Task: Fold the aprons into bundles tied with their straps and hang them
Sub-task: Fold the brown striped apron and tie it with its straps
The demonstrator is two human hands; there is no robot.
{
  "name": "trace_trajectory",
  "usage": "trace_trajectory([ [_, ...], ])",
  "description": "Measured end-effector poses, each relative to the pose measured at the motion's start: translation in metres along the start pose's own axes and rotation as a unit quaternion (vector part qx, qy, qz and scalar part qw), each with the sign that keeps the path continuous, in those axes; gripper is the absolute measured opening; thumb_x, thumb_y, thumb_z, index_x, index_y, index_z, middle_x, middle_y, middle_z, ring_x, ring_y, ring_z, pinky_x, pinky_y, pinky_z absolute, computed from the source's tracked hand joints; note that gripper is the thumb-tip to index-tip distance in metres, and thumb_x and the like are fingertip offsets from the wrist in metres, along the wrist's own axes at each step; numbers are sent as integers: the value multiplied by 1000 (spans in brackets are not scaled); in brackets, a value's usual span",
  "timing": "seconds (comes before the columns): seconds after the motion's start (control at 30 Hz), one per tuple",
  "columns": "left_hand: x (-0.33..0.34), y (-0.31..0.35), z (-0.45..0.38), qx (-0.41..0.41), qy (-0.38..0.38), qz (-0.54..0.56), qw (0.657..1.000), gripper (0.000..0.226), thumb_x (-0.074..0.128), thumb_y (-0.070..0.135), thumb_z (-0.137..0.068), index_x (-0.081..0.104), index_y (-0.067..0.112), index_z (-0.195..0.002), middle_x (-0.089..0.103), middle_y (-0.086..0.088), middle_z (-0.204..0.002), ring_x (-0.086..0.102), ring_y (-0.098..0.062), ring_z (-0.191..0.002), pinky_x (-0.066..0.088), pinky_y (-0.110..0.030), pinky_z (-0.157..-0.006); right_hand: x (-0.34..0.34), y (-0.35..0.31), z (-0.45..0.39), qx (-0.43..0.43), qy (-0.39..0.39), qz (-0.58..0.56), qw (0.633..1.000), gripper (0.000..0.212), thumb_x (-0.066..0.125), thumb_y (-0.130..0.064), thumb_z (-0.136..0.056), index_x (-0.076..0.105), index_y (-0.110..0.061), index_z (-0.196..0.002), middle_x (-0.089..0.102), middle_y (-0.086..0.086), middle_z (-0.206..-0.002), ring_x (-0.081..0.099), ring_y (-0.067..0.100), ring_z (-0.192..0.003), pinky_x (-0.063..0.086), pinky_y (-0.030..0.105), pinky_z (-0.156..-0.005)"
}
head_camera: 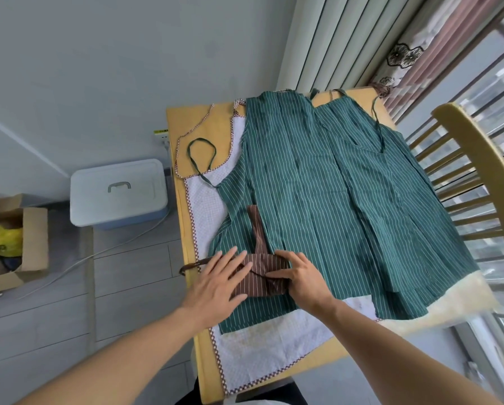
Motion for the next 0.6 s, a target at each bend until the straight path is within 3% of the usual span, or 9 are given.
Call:
trace_trajectory([
  [0.07, 17, -1, 1, -8, -24, -53, 998, 67, 37, 53, -102, 22, 21, -159, 15, -4, -169, -9, -23, -157, 0, -47, -123, 1, 2, 0, 13, -24, -35, 999, 56, 40, -5, -90, 72, -35, -124, 39, -4, -158, 42, 17, -129, 41, 38, -112],
  [0.17, 31, -7, 6, -26, -45, -67, 996, 78, 62, 40, -95, 23, 16, -159, 18, -6, -168, -18, -22, -154, -6, -47, -122, 3, 7, 1, 84, -57, -127, 987, 45, 34, -24, -98, 76, -30, -114, 44, -7, -151, 37, 12, -135, 33, 37, -116],
  [0.27, 33, -8, 6, -57, -57, -26, 996, 87, 72, 33, -91, 21, 22, -160, 14, -4, -168, -7, -28, -157, 0, -51, -128, 5, 11, -3, 145, -36, -146, 978, 16, 63, -39, -96, 63, -24, -102, 57, -9, -121, 48, 13, -114, 44, 34, -99],
  [0.33, 27, -7, 3, -71, -54, -1, 996, 83, 63, 31, -99, 6, 29, -160, -5, 0, -168, -13, -33, -155, -5, -51, -123, 12, 15, -3, 191, -29, -163, 968, 42, 80, -31, -85, 49, -22, -111, 55, -5, -115, 52, 17, -108, 49, 34, -92],
  [0.4, 25, -5, 3, -86, -83, 7, 993, 73, 45, 32, -107, -7, 33, -158, -23, 5, -164, -25, -31, -152, -16, -46, -118, 16, 18, -8, 227, -30, -187, 955, 72, 87, -24, -78, 42, -19, -134, 55, 2, -128, 52, 23, -119, 49, 41, -100],
  [0.43, 23, -4, 4, -89, -82, 11, 993, 67, 38, 36, -108, -6, 34, -158, -22, 7, -164, -24, -30, -153, -17, -45, -118, 17, 19, -11, 234, -41, -181, 954, 85, 89, -25, -75, 39, -18, -144, 54, 3, -134, 51, 24, -125, 48, 44, -104],
  [0.53, 4, -3, -2, -107, -38, 54, 992, 52, 29, 40, -108, 24, 32, -159, 13, 8, -168, 7, -23, -158, -4, -42, -124, 21, 25, -21, 244, -90, -119, 958, 83, 90, -37, -72, 48, -19, -141, 54, 1, -130, 49, 23, -125, 49, 42, -104],
  [0.6, -10, -10, -14, -128, -16, 76, 989, 50, 44, 29, -105, 38, 29, -155, 38, 9, -160, 32, -14, -148, 12, -37, -125, 18, 26, -24, 240, -104, -68, 963, 75, 89, -44, -71, 55, -20, -133, 56, -1, -124, 48, 20, -119, 46, 37, -104],
])
Point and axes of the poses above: each hand's wrist, its own z-axis away from the middle knuckle, its own x-axis out of the palm, y = z × x, the point moved 8 cm from there along -z, towards the middle knuckle
